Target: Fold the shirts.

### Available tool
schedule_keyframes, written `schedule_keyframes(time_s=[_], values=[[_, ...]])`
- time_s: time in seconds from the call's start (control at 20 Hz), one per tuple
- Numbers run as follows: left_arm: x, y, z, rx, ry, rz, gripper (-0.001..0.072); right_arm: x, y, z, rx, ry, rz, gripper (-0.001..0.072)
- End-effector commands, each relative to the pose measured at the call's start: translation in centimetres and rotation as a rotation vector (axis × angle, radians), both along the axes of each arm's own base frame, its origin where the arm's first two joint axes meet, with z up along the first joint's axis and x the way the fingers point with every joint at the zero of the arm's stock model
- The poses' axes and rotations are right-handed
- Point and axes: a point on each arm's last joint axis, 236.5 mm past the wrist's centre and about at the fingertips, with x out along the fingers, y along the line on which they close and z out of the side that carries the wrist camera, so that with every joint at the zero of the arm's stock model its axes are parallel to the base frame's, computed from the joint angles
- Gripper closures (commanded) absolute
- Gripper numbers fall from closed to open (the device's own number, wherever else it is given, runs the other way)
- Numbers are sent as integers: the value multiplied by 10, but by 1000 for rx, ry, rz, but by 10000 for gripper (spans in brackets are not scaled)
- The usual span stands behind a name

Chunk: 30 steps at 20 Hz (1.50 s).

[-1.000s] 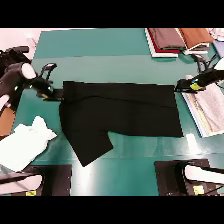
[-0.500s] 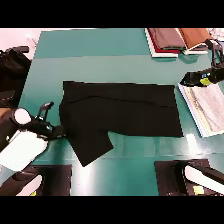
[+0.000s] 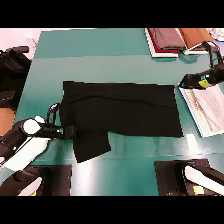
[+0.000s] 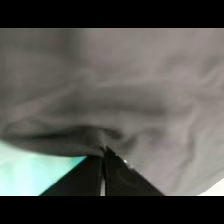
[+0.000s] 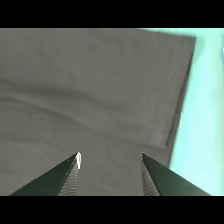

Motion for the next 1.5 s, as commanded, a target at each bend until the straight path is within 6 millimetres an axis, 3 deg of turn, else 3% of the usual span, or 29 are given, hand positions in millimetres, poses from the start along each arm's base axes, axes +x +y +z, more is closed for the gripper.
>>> schedule_keyframes(time_s=[0.0, 0.2, 0.25, 0.35, 0.45, 0.55, 0.65, 0.9, 1.05, 1.1, 1.3, 1.45], values=[[14, -3, 22, 10, -52, -32, 683, -36, -22, -25, 18, 104, -74, 265], [24, -6, 38, 9, -94, -66, 682, -125, -56, -100, 103, 309, -270, 235], [24, -6, 39, 9, -96, -65, 683, -148, -59, -119, 145, 366, -333, 126], [24, -6, 38, 9, -95, -65, 682, -180, -50, -149, 242, 444, -405, 119], [24, -6, 38, 10, -96, -65, 682, -191, -36, -166, 315, 455, -424, 147], [24, -6, 38, 9, -96, -64, 682, -189, -24, -175, 361, 443, -437, 166], [24, -6, 38, 9, -96, -64, 683, -181, -20, -176, 390, 409, -460, 226], [28, -6, 40, 7, -113, -55, 682, -167, -6, -175, 414, 386, -410, 247], [26, -6, 39, 11, -107, -69, 683, -166, 15, -180, 399, 438, -300, 528], [24, -4, 38, 23, -102, -80, 683, -161, 19, -177, 390, 442, -262, 676], [10, 14, 49, 124, -53, -174, 685, -143, 18, -141, 287, 398, -108, 692], [-5, 16, 53, 132, 6, -210, 684, -151, 3, -103, 146, 354, -32, 693]])
